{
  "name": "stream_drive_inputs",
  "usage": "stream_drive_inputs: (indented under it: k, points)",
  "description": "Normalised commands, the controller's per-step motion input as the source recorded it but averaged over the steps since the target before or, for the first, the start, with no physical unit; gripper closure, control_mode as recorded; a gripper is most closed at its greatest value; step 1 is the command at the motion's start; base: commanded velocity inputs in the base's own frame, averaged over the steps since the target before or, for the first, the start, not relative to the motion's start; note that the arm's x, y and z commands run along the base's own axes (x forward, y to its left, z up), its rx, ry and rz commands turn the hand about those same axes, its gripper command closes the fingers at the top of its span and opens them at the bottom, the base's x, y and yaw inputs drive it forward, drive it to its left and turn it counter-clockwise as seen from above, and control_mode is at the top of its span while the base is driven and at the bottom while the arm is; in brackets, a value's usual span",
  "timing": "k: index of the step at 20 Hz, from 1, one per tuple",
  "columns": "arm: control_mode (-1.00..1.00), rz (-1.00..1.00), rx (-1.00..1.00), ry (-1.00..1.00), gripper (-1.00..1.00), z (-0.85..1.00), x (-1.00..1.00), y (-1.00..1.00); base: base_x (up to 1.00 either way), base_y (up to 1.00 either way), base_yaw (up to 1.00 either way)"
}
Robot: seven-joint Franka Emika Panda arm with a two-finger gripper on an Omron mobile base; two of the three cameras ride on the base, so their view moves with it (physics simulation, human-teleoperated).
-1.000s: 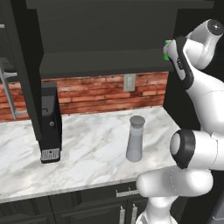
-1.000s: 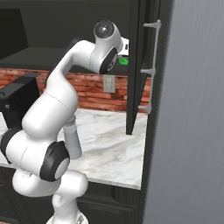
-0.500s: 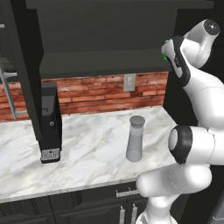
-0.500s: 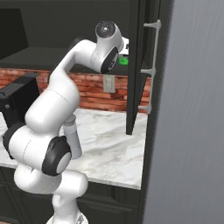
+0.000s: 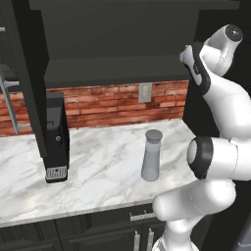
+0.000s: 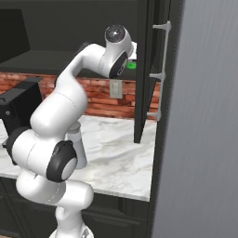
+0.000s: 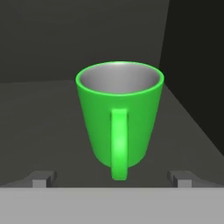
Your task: There is a tray on the dining counter. Grab the cup, mug, and pitcher and place them on the tray. The pitcher may be placed next to the tray if it cannot fit the tray.
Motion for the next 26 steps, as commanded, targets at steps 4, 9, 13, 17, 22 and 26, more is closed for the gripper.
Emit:
stream_drive_inputs:
  k: [4, 9, 13, 17, 22, 26]
  points:
    - [-1.00, 0.00, 0.00, 0.00, -1.00, -0.06, 0.17, -0.09, 0.00, 0.00, 0.00]
    - [-1.00, 0.00, 0.00, 0.00, -1.00, 0.00, 0.18, -0.04, 0.00, 0.00, 0.00]
    - [-1.00, 0.00, 0.00, 0.00, -1.00, 0.00, 0.15, 0.00, 0.00, 0.00, 0.00]
    - [-1.00, 0.00, 0.00, 0.00, -1.00, 0.00, 0.12, 0.00, 0.00, 0.00, 0.00]
    - [-1.00, 0.00, 0.00, 0.00, 1.00, 0.00, 0.06, 0.00, 0.00, 0.00, 0.00]
    - [-1.00, 0.00, 0.00, 0.00, 1.00, 0.00, 0.00, 0.00, 0.00, 0.00, 0.00]
